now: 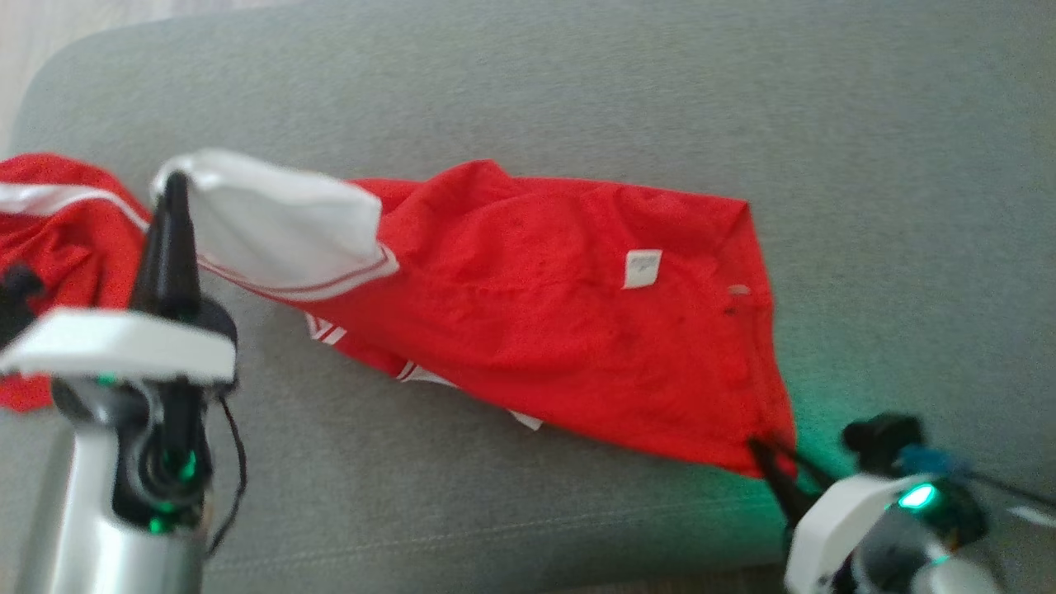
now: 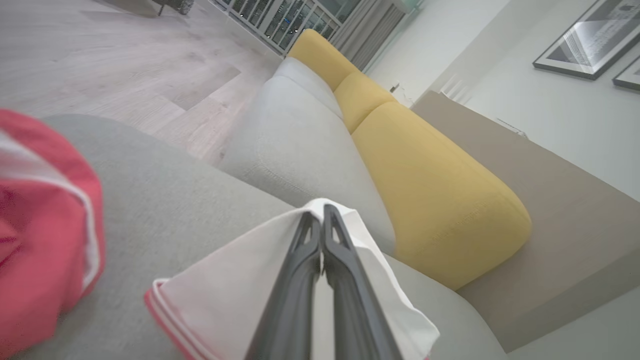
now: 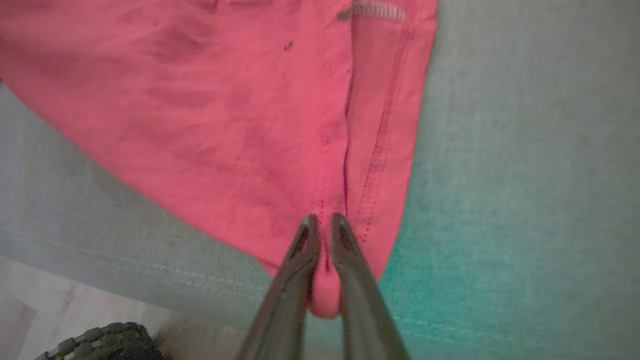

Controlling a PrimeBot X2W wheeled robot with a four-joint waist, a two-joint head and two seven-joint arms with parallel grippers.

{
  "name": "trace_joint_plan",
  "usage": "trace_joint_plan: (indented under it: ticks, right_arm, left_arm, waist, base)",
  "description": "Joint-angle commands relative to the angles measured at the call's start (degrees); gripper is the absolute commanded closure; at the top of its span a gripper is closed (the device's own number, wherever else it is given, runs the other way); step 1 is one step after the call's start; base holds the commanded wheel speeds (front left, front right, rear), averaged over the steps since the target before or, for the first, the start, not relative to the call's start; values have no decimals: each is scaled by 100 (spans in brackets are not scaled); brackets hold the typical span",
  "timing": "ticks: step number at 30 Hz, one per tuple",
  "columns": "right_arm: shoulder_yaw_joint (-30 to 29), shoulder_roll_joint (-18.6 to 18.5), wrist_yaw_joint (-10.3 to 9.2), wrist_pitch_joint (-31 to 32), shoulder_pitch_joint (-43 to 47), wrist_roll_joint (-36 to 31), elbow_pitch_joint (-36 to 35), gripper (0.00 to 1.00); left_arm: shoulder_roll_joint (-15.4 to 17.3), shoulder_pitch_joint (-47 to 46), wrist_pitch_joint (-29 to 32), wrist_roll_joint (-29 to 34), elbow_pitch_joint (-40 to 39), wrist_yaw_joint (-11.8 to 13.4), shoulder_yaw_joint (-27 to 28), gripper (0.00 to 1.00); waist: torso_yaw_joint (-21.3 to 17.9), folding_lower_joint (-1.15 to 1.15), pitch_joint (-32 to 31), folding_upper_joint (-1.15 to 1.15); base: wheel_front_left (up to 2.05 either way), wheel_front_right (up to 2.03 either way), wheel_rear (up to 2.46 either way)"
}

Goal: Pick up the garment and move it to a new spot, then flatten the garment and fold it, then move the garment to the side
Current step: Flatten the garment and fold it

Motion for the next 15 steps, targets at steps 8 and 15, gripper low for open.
trace_joint_plan:
  ticks: [8, 15]
  right_arm:
    - [-416, 292, -1, -201, -880, -519, -552, 0]
    - [-648, 470, -1, -363, -1907, -661, 766, 0]
  left_arm:
    - [-25, 126, -245, -69, -352, 61, 263, 100]
    - [-42, 121, -317, -5, -243, 57, 208, 100]
  waist:
    - [360, 0, 139, 0]
    - [470, 0, 214, 0]
  base:
    - [0, 0, 0]
    - [0, 0, 0]
